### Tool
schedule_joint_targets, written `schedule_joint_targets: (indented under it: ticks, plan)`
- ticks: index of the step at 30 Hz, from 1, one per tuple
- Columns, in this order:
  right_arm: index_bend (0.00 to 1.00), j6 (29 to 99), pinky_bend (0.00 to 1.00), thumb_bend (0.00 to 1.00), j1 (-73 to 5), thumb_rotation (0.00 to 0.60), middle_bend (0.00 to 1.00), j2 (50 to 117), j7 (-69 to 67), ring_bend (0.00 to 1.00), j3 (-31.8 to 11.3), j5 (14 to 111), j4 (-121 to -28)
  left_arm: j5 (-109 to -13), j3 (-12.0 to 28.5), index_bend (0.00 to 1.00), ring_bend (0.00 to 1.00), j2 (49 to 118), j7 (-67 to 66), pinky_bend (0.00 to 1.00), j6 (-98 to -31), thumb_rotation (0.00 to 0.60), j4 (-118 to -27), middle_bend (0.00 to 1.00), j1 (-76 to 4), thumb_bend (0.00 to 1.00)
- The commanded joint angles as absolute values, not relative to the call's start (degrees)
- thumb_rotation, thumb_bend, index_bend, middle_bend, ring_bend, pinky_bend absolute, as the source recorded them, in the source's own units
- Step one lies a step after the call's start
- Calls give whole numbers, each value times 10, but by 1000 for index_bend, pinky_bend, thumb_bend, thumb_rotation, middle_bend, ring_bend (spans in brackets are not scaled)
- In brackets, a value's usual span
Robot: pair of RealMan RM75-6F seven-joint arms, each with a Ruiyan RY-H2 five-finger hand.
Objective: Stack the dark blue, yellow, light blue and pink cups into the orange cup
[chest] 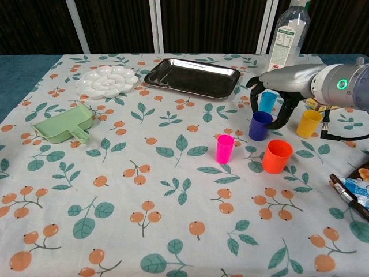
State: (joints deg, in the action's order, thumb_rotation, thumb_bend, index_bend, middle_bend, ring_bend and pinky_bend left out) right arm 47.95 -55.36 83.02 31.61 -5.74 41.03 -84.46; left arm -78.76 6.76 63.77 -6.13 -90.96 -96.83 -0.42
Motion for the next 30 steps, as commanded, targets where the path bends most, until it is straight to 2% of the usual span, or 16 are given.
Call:
schedule_joint_targets:
  ticks: [1, 8, 16, 22, 27, 30]
  plan:
    - [437, 479, 47, 389, -552, 600, 0, 829, 313, 39, -57, 412, -844, -788, 67, 212, 0, 638, -62, 0, -909, 600, -968, 115, -4, 216]
    - [487, 476, 47, 407, -551, 600, 0, 827, 307, 45, -58, 419, -843, -789, 67, 212, 0, 638, -63, 0, -909, 600, -969, 116, -5, 215]
    - [490, 486, 47, 407, -547, 600, 0, 800, 295, 45, -68, 436, -870, -788, 67, 212, 0, 638, -63, 0, -908, 600, -968, 115, -5, 215]
    - [490, 492, 47, 407, -537, 600, 0, 709, 288, 45, -75, 452, -967, -787, 68, 212, 0, 638, -61, 0, -909, 600, -969, 115, -4, 216]
    - [489, 481, 47, 407, -523, 600, 0, 615, 290, 46, -58, 478, -1066, -787, 68, 212, 0, 638, -62, 0, -910, 600, -971, 115, -4, 216]
    - [489, 483, 47, 407, -511, 600, 0, 585, 284, 46, -48, 500, -1103, -788, 68, 212, 0, 639, -63, 0, -910, 600, -972, 115, -5, 216]
